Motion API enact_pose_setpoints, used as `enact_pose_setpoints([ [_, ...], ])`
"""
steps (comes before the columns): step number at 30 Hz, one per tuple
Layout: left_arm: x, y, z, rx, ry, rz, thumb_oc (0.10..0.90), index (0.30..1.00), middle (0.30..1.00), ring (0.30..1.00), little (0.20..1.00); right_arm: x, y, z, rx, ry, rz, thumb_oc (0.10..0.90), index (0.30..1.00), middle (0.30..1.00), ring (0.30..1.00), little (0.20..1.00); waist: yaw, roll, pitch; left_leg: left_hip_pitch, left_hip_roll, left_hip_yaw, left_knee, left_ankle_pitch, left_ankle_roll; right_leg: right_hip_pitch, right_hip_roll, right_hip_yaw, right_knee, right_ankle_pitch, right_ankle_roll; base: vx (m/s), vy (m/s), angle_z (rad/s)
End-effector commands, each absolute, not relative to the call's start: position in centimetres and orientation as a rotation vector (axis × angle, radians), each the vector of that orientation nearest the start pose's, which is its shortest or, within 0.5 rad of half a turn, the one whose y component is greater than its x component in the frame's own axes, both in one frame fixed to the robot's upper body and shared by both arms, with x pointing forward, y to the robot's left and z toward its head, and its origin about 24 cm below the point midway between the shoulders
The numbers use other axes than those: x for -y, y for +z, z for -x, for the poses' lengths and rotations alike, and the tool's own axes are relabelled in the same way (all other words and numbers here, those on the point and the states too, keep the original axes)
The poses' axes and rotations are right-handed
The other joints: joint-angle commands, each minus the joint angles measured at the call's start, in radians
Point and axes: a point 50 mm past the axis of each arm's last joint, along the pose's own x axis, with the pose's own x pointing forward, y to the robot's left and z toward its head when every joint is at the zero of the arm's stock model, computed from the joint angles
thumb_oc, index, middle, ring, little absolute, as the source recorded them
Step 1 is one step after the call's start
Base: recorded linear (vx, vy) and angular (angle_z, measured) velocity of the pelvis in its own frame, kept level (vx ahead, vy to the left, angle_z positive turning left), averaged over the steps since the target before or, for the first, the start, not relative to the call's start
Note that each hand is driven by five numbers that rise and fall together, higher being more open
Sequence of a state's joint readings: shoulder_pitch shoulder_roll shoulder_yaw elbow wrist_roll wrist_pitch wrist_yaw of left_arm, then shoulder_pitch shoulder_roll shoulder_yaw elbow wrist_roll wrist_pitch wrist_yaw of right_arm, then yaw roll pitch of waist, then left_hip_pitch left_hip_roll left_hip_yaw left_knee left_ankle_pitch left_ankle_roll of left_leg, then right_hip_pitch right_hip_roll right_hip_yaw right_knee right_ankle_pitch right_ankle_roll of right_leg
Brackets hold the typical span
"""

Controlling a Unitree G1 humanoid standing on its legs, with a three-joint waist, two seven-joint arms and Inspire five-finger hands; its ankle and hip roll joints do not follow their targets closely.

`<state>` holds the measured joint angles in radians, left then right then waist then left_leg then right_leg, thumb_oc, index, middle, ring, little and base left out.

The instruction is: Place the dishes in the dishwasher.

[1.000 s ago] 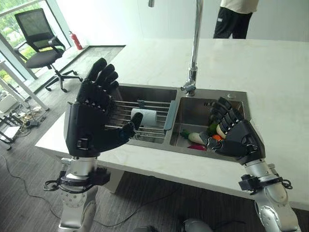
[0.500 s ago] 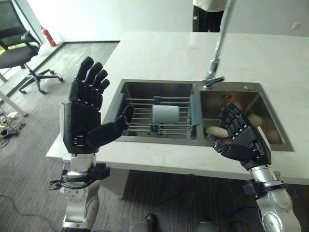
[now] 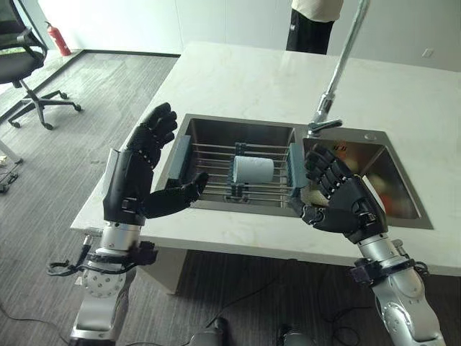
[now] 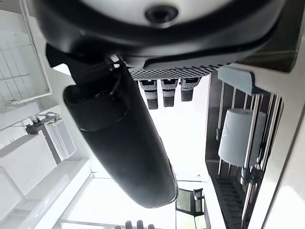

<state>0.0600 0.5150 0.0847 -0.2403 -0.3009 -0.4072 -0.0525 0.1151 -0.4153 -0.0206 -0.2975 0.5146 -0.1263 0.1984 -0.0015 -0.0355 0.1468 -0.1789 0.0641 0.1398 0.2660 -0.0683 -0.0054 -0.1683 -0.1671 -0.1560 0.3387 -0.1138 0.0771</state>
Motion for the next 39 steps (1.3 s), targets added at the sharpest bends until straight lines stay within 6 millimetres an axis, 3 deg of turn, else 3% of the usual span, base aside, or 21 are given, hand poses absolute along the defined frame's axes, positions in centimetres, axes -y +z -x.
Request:
enact_pose_setpoints([
  [1, -21.6, 19.2, -22.4, 0.820, -0.135, -0.303, 0.800, 0.900, 0.900, 0.900, 0.900, 20.5, 15.3, -22.7, 0.513, 0.274, -0.079, 0.800, 0.900, 0.900, 0.900, 0.900, -0.026, 0.019, -0.082, 0.065, 0.076, -0.031, 0.034, -0.088, -0.045, 0.027, -0.006, 0.018, -0.039, 0.017, 0.048, 0.15, -0.323, 0.01],
  [3, -21.4, 19.5, -22.5, 0.817, -0.142, -0.369, 0.800, 0.900, 0.900, 0.900, 0.900, 20.8, 15.0, -22.6, 0.486, 0.274, -0.075, 0.800, 0.900, 0.900, 0.900, 0.900, -0.047, 0.027, -0.089, 0.097, 0.089, 0.004, 0.034, -0.063, -0.067, 0.031, 0.014, 0.015, -0.039, 0.003, 0.030, 0.11, -0.272, 0.05],
  [5, -21.2, 19.6, -22.6, 0.821, -0.153, -0.416, 0.800, 0.900, 0.900, 0.900, 0.900, 21.0, 15.3, -22.6, 0.486, 0.276, -0.045, 0.800, 0.900, 0.900, 0.900, 0.900, -0.047, 0.015, -0.080, 0.128, 0.055, 0.017, 0.034, -0.031, -0.068, 0.032, 0.012, 0.025, -0.039, 0.004, 0.018, 0.05, -0.094, 0.01],
  [6, -21.1, 19.5, -22.4, 0.820, -0.155, -0.477, 0.800, 0.900, 0.900, 0.900, 0.900, 21.1, 15.6, -22.9, 0.494, 0.279, -0.003, 0.800, 0.900, 0.900, 0.900, 0.900, -0.031, 0.022, -0.051, 0.094, 0.046, -0.059, 0.034, 0.016, -0.077, 0.042, 0.036, 0.056, -0.039, 0.008, 0.012, -0.02, 0.024, -0.08],
  [8, -21.2, 19.8, -22.4, 0.820, -0.166, -0.490, 0.800, 0.900, 0.900, 0.900, 0.900, 21.1, 16.1, -23.2, 0.512, 0.288, 0.013, 0.800, 0.900, 0.900, 0.900, 0.900, -0.034, 0.043, -0.040, 0.021, 0.092, -0.081, 0.034, 0.006, -0.086, 0.035, 0.039, 0.064, -0.039, 0.015, 0.015, -0.05, 0.133, -0.21],
  [9, -21.3, 19.9, -22.7, 0.832, -0.161, -0.528, 0.800, 0.900, 0.900, 0.900, 0.900, 20.8, 15.9, -23.7, 0.519, 0.297, -0.020, 0.800, 0.900, 0.900, 0.900, 0.900, -0.033, 0.059, -0.031, -0.017, 0.128, -0.105, 0.034, 0.041, -0.100, 0.051, 0.044, 0.063, -0.039, 0.000, 0.011, -0.03, 0.156, -0.26],
  [12, -21.7, 20.4, -23.2, 0.830, -0.152, -0.610, 0.800, 0.900, 0.900, 0.900, 0.900, 21.1, 15.9, -23.6, 0.518, 0.267, -0.016, 0.800, 0.900, 0.900, 0.900, 0.900, -0.050, 0.071, -0.045, -0.019, 0.152, -0.079, 0.034, 0.014, -0.105, 0.066, 0.020, 0.032, -0.039, -0.020, 0.020, 0.03, 0.176, -0.13],
  [14, -23.8, 21.7, -23.6, 0.774, -0.120, -0.651, 0.800, 0.900, 0.900, 0.900, 0.900, 21.7, 15.4, -22.9, 0.476, 0.297, 0.007, 0.800, 0.900, 0.900, 0.900, 0.900, -0.070, 0.087, -0.086, 0.016, 0.155, -0.039, 0.034, -0.006, -0.113, 0.065, -0.009, 0.016, -0.039, -0.023, 0.038, 0.10, 0.281, 0.01],
  [17, -25.2, 21.7, -25.6, 0.630, -0.104, -0.640, 0.800, 0.900, 0.900, 0.900, 0.900, 21.3, 15.8, -23.5, 0.455, 0.316, 0.021, 0.800, 0.900, 0.900, 0.900, 0.900, -0.076, 0.098, -0.105, 0.032, 0.133, -0.046, 0.034, -0.028, -0.103, 0.060, -0.017, 0.034, -0.039, -0.019, 0.051, 0.06, 0.131, -0.01],
  [20, -26.6, 22.1, -26.7, 0.521, -0.091, -0.768, 0.800, 0.900, 0.900, 0.900, 0.900, 21.2, 16.1, -23.9, 0.451, 0.317, 0.025, 0.800, 0.900, 0.900, 0.900, 0.900, -0.076, 0.109, -0.116, 0.041, 0.124, -0.035, 0.034, -0.040, -0.097, 0.058, -0.029, 0.036, -0.039, -0.013, 0.063, 0.03, 0.074, -0.04],
  [23, -28.2, 23.5, -27.4, 0.453, -0.096, -0.843, 0.800, 0.900, 0.900, 0.900, 0.900, 21.3, 16.3, -24.2, 0.440, 0.329, 0.038, 0.800, 0.900, 0.900, 0.900, 0.900, -0.082, 0.120, -0.122, 0.046, 0.117, -0.030, 0.034, -0.047, -0.092, 0.054, -0.032, 0.046, -0.039, -0.009, 0.069, 0.01, 0.076, -0.05],
  [24, -29.3, 25.0, -28.3, 0.390, -0.108, -0.880, 0.800, 0.900, 0.900, 0.900, 0.900, 21.4, 16.4, -24.5, 0.433, 0.337, 0.052, 0.800, 0.900, 0.900, 0.900, 0.900, -0.095, 0.131, -0.127, 0.049, 0.117, -0.018, 0.034, -0.052, -0.089, 0.049, -0.035, 0.051, -0.039, -0.005, 0.074, 0.00, 0.059, -0.06],
  [29, -29.3, 25.5, -29.9, 0.232, -0.214, -0.962, 0.800, 0.900, 0.900, 0.900, 0.900, 21.5, 16.6, -24.7, 0.419, 0.351, 0.059, 0.800, 0.900, 0.900, 0.900, 0.900, -0.112, 0.147, -0.129, 0.053, 0.114, -0.005, 0.034, -0.059, -0.086, 0.043, -0.036, 0.059, -0.039, -0.002, 0.081, 0.00, 0.051, -0.10],
  [34, -29.6, 24.6, -30.9, 0.065, -0.296, -1.020, 0.800, 0.900, 0.900, 0.900, 0.900, 21.9, 16.8, -24.9, 0.396, 0.376, 0.097, 0.800, 0.900, 0.900, 0.900, 0.900, -0.133, 0.165, -0.127, 0.060, 0.112, 0.010, 0.034, -0.060, -0.086, 0.039, -0.032, 0.074, -0.039, 0.002, 0.085, 0.01, 0.061, -0.12],
  [39, -29.0, 26.6, -31.8, 0.070, -0.312, -1.047, 0.800, 0.900, 0.900, 0.900, 0.900, 22.6, 17.4, -25.0, 0.397, 0.370, 0.109, 0.800, 0.900, 0.900, 0.900, 0.900, -0.151, 0.167, -0.125, 0.068, 0.114, 0.021, 0.034, -0.065, -0.085, 0.034, -0.030, 0.083, -0.039, 0.007, 0.088, 0.02, 0.020, -0.10],
])
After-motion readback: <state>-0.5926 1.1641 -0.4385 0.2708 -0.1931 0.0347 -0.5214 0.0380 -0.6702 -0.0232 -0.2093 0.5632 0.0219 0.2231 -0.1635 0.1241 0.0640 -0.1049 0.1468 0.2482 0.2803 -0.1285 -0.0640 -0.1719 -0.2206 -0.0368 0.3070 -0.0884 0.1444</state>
